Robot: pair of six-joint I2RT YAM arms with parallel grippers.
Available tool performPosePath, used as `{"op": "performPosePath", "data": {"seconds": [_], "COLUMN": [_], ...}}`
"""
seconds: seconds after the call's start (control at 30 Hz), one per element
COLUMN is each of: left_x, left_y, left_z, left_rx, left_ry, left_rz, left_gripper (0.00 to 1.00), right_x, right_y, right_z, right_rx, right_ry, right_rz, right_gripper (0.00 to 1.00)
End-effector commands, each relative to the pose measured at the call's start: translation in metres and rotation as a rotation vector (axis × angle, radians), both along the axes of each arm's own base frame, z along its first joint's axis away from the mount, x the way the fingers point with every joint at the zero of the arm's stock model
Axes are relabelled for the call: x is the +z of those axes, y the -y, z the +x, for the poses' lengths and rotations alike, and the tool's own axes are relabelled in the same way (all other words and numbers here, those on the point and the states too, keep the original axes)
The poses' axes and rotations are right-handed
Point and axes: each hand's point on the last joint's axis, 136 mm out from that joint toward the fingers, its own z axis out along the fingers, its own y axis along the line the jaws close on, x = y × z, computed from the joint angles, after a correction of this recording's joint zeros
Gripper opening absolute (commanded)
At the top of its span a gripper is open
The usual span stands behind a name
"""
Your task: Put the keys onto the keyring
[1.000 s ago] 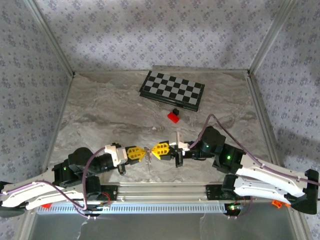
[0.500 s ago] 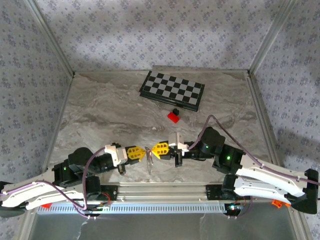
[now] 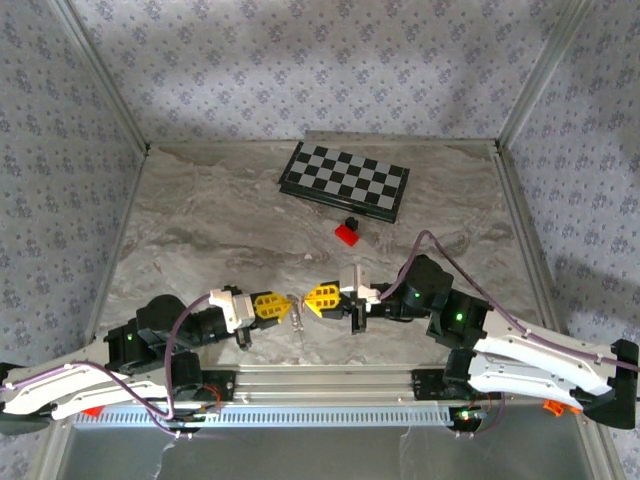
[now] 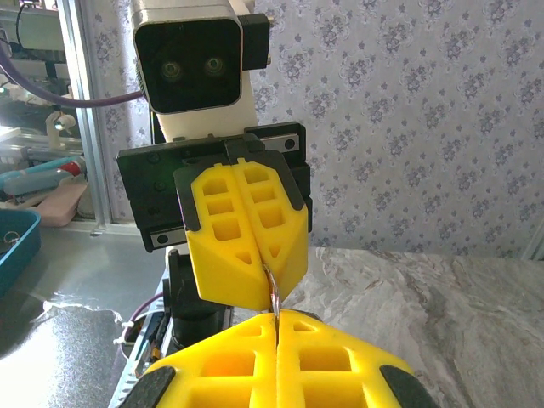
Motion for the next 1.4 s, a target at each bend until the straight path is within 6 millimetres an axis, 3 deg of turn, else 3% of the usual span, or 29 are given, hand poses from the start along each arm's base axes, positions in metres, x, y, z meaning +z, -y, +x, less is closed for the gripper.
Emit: {"op": "performPosePath", "data": {"seconds": [0.0, 1.37], "left_x": [0.019, 0.02], "left_y": [-0.003, 0.0], "left_z": [-0.004, -0.004], "left_rx": [-0.014, -0.017], "left_ry": [0.01, -0.003], "left_rz": [-0.063, -0.037], "left_gripper": [0.0, 0.0], "right_x": [0.007, 0.002], "right_y": [0.0, -0.006], "right_z": [0.001, -0.009], "right_rx": [-0.007, 0.062], "right_ry": [0.031, 0.031], "right_rz": [0.03, -0.013], "right_gripper": [0.0, 0.0]}}
